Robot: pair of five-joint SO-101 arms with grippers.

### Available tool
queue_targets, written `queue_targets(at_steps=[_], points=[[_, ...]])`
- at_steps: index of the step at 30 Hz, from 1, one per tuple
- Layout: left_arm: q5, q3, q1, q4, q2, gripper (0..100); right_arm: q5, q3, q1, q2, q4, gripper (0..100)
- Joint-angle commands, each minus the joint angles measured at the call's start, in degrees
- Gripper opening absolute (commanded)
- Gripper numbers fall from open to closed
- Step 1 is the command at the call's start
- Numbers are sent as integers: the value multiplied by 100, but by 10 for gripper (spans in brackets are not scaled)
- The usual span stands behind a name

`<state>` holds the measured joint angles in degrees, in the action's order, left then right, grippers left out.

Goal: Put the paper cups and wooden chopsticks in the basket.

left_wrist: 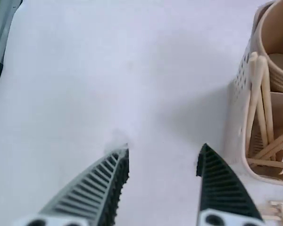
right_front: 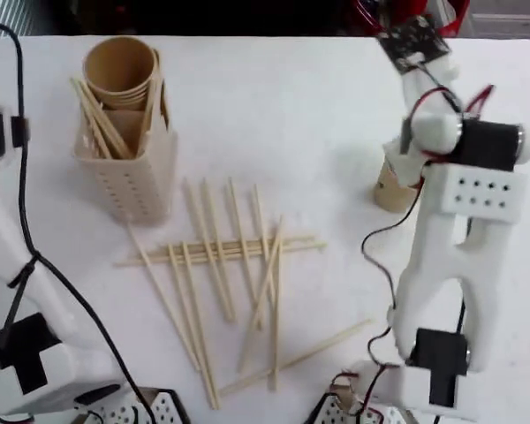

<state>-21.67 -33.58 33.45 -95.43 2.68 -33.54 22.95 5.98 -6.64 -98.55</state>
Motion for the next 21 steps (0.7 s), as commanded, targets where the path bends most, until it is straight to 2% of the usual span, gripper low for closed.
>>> queue_targets(at_steps=[1,8,17,19,21], points=[[-176,185,48,141,233,241,62,44,971,505,48,223],[-176,958,48,756,242,241,105,62,1024,1833,409,248],[-193,1486,48,1073,215,241,123,53,1033,2853,963,244],[-193,1618,48,1178,215,241,123,53,1042,3029,971,199],[-193,1741,48,1292,224,241,123,62,1042,3143,980,110]])
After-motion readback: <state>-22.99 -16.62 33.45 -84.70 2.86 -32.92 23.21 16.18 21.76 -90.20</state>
